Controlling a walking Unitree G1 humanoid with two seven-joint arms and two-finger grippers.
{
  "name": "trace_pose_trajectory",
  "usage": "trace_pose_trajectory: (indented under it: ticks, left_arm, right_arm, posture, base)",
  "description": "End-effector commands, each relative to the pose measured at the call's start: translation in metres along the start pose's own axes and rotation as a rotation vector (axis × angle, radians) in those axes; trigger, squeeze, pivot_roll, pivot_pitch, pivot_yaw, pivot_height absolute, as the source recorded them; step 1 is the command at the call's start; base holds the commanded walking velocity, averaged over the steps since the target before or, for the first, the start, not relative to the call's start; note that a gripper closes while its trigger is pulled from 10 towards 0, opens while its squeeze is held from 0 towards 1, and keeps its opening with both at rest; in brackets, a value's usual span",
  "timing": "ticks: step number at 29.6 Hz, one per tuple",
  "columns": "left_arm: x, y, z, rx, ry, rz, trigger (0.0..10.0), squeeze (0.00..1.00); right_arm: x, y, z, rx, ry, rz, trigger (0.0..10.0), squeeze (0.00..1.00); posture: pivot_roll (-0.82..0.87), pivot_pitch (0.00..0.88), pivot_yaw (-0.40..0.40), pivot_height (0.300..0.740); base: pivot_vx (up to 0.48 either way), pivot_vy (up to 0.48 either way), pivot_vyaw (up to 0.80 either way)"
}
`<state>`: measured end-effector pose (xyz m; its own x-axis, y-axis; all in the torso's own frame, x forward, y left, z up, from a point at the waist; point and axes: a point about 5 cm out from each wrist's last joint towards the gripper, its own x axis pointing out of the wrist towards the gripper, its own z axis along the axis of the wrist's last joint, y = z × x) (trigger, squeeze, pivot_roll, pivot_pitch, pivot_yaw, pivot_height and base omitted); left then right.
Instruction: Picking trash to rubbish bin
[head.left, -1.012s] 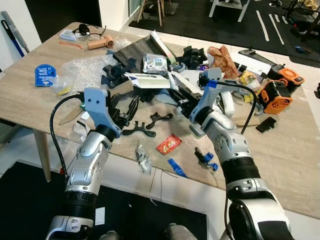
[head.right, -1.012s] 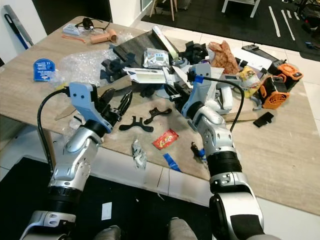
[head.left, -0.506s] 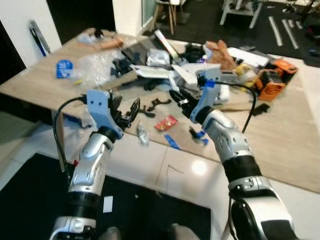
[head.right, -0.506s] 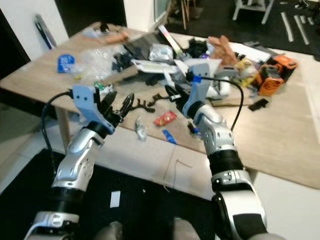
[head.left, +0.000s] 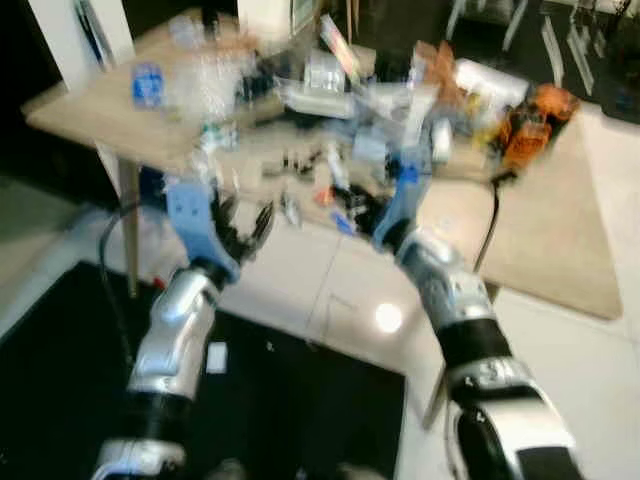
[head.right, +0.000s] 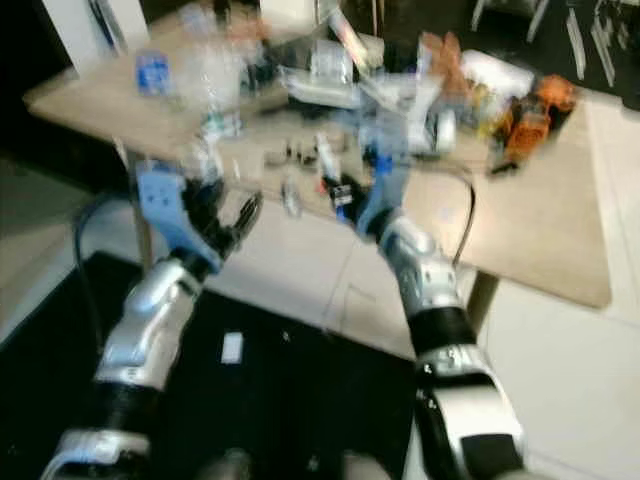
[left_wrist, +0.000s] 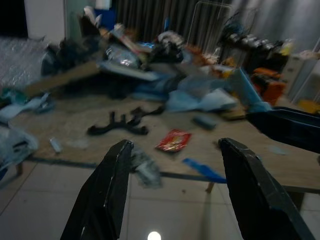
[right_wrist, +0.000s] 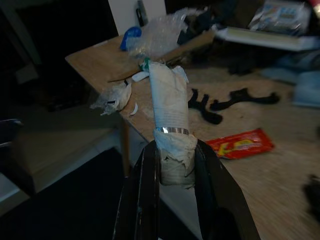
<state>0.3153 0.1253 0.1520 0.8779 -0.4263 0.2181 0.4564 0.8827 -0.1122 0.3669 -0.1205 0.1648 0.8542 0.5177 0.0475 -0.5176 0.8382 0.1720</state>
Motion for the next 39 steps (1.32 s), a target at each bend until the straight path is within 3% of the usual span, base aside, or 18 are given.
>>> trace_pose_trajectory:
  ticks: [1, 39]
  left_arm:
    - [-0.0015, 0.0016, 0.001, 0.002, -0.009, 0.0, 10.0, 0.0]
    - [-0.002, 0.0015, 0.0012, -0.018, -0.016, -0.021, 10.0, 0.0]
  right_arm:
    - [0.0038, 0.0066, 0.0025, -0.015, -0.008, 0.032, 10.0, 0.0]
    - [0.0041, 0.0081, 0.0, -0.067, 0.013, 0.057, 10.0, 0.0]
  posture:
    - [-0.08, 0.0, -0.057, 0.74]
    - [-0.08, 0.0, -0.056, 0.74]
  base:
    - [0.0, 0.0, 0.79]
    - [0.0, 0.0, 0.79]
